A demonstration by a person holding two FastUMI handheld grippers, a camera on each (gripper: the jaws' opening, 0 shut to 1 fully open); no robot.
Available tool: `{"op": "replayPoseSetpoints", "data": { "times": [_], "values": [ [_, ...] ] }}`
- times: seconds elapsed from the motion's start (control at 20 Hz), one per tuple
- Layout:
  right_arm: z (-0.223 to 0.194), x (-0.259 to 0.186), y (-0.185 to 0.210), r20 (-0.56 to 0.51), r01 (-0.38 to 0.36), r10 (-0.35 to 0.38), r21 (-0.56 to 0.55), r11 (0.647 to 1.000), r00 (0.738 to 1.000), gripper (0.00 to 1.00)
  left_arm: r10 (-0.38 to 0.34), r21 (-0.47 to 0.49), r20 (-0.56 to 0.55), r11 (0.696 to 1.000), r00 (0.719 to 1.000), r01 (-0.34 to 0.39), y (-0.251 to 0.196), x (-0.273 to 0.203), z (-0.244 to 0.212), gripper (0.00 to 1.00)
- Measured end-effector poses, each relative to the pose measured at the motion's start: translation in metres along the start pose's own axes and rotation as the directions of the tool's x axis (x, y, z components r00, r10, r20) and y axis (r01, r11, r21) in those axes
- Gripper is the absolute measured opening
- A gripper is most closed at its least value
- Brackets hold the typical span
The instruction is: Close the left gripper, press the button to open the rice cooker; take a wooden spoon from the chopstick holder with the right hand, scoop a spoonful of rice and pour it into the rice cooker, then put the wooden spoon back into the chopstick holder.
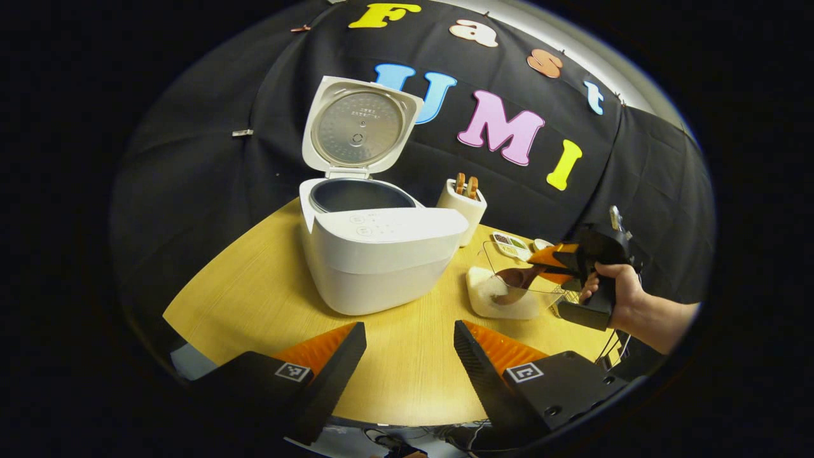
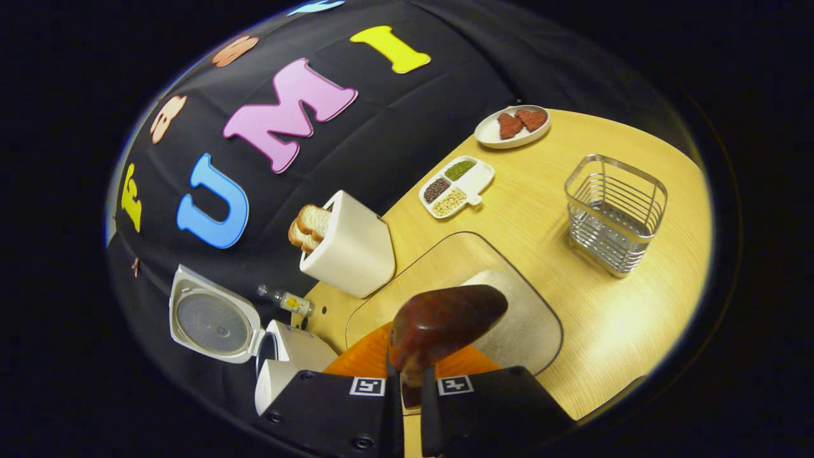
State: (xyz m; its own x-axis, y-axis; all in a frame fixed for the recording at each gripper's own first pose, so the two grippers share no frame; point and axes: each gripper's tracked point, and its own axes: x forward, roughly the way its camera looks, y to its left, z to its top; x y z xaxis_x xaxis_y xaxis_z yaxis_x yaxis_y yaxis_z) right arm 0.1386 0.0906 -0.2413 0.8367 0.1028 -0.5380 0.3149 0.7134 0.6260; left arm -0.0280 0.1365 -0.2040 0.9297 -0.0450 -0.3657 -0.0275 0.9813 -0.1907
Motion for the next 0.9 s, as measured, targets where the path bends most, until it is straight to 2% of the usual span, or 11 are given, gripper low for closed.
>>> {"op": "replayPoseSetpoints", "data": {
  "times": [0.15, 0.5, 0.75, 0.9],
  "values": [
    [0.022, -0.013, -0.011, 0.031, 0.020, -0.023, 0.098, 0.995, 0.999, 0.15, 0.000, -0.050, 0.018, 0.999, 1.000, 0.001, -0.002, -0.008, 0.004, 0.96],
    [0.053, -0.044, 0.010, 0.073, -0.043, 0.029, 0.195, 0.980, 0.997, 0.15, -0.008, 0.039, 0.023, 0.999, 1.000, 0.007, -0.008, -0.026, 0.004, 0.96],
    [0.062, -0.053, 0.033, 0.079, -0.083, 0.065, 0.256, 0.963, 0.995, 0.15, -0.014, 0.054, 0.043, 0.998, 0.999, 0.011, -0.012, -0.037, 0.007, 0.96],
    [0.062, -0.055, 0.052, 0.081, -0.104, 0.086, 0.256, 0.961, 0.993, 0.15, -0.006, 0.060, 0.048, 0.998, 0.999, 0.004, -0.010, -0.038, 0.008, 0.96]
  ]
}}
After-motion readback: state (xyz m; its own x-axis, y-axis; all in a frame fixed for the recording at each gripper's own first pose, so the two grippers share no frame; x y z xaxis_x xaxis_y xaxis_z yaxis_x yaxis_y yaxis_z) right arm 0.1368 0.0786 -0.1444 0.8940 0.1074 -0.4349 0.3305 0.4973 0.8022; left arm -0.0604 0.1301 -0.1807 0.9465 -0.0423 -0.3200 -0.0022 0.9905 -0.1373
